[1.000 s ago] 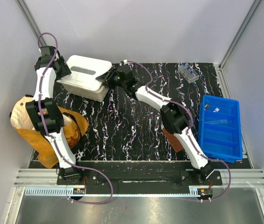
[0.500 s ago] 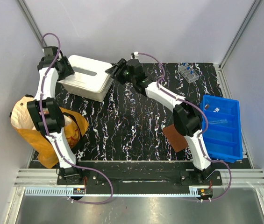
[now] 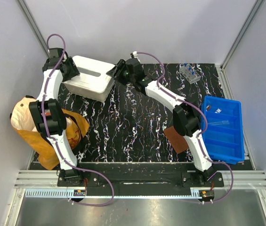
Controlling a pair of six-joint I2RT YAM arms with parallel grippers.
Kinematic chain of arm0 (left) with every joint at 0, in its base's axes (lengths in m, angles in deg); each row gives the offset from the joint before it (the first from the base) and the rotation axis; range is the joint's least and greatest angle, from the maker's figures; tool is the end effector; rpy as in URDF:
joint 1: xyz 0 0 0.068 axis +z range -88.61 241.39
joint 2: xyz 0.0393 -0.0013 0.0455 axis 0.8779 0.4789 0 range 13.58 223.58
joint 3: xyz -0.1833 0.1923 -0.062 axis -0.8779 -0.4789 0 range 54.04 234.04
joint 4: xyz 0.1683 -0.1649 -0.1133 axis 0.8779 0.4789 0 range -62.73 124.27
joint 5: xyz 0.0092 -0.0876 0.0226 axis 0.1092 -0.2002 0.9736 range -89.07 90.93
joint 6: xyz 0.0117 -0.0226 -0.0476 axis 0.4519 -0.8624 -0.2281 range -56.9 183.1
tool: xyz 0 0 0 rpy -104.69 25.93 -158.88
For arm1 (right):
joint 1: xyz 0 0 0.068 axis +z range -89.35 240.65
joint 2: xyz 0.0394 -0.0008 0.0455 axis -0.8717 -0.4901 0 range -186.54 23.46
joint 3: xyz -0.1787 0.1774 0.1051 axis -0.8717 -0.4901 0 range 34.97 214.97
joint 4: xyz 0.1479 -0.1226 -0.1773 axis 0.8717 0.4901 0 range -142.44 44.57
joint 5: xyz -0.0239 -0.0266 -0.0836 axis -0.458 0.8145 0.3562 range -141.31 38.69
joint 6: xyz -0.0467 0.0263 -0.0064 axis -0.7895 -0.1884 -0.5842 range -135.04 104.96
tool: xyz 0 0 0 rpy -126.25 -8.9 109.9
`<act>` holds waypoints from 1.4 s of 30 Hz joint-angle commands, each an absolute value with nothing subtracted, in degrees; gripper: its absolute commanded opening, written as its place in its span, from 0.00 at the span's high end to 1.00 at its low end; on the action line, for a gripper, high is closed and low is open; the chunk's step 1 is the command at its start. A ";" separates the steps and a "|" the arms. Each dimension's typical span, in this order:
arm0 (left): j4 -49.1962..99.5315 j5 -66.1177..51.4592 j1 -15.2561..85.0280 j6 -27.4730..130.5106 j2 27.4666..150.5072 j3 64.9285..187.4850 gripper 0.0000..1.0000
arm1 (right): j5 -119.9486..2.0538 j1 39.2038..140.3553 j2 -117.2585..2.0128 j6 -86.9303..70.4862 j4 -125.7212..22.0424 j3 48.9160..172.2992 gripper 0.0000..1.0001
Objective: Organize the chemistry lab equipment
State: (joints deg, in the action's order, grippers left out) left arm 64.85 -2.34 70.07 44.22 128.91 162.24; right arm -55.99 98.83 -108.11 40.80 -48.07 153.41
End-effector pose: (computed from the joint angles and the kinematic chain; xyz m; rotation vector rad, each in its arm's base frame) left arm 0.4563 0.0676 0.3042 -0.5336 2.2934 -0.1542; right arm 0.4320 0.3435 0.2808 0.2551 2.0437 1.1615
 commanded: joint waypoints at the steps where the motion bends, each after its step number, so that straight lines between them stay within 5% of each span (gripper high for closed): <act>1: 67.08 -4.52 68.77 42.10 126.79 162.75 0.39 | -53.59 98.10 -108.55 38.93 -47.08 155.82 0.34; 18: 62.25 -9.52 68.42 39.01 126.96 165.58 0.39 | -53.77 96.69 -109.17 41.21 -53.73 150.29 0.08; 42: 59.00 -10.32 68.42 38.23 128.72 156.61 0.39 | -58.08 98.27 -119.54 51.85 -67.11 155.21 0.12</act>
State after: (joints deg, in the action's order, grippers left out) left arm 56.57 -9.88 68.52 38.76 127.97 158.57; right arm -58.70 97.12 -119.24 49.89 -63.79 152.07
